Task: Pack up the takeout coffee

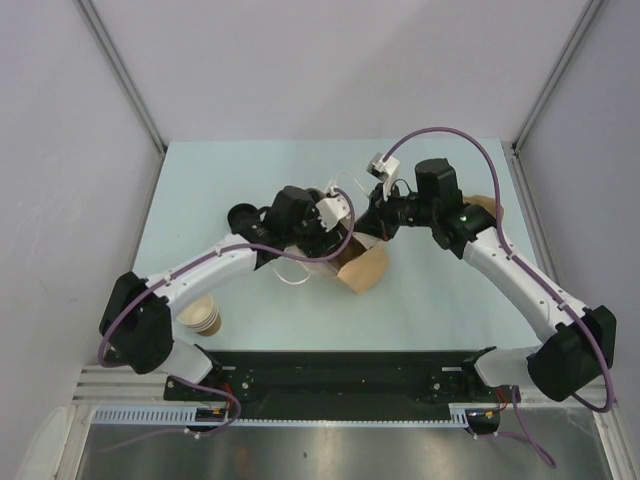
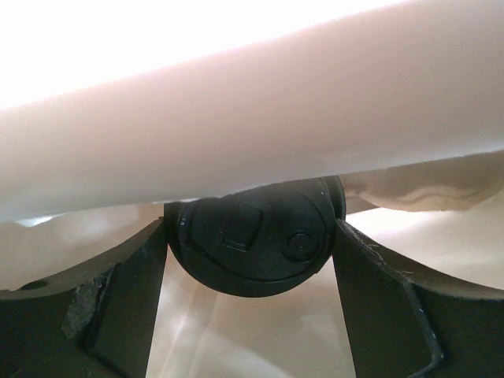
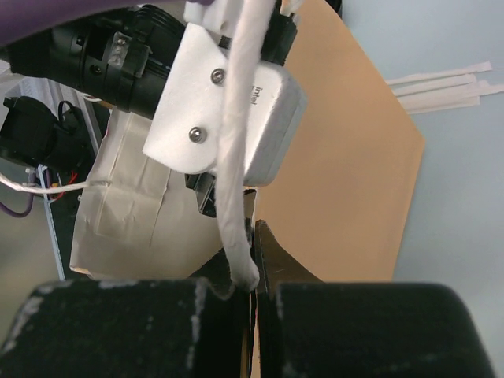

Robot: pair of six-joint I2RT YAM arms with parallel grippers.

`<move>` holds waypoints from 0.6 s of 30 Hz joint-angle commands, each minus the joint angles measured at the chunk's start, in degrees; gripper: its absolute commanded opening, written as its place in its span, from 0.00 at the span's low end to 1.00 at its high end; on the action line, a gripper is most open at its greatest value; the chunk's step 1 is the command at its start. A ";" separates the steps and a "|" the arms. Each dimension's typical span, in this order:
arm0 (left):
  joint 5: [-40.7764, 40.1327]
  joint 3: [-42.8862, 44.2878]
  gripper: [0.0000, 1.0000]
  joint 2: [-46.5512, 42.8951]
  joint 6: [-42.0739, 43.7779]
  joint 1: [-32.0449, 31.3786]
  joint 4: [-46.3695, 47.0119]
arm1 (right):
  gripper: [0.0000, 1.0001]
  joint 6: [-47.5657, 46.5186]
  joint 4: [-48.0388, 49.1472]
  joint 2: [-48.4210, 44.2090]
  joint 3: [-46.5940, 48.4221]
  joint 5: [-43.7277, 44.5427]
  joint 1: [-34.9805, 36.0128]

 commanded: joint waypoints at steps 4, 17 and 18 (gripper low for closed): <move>5.17 8.42 0.00 6.93 -2.35 2.75 -5.85 | 0.00 -1.90 -2.06 3.99 2.42 -4.28 -3.59; 3.59 21.69 0.00 20.46 -2.26 3.98 -19.90 | 0.00 -5.16 -3.90 9.79 5.67 -7.79 -9.74; 3.24 22.57 0.00 21.08 -2.26 3.98 -20.52 | 0.00 -5.50 -3.99 9.97 5.85 -8.05 -9.92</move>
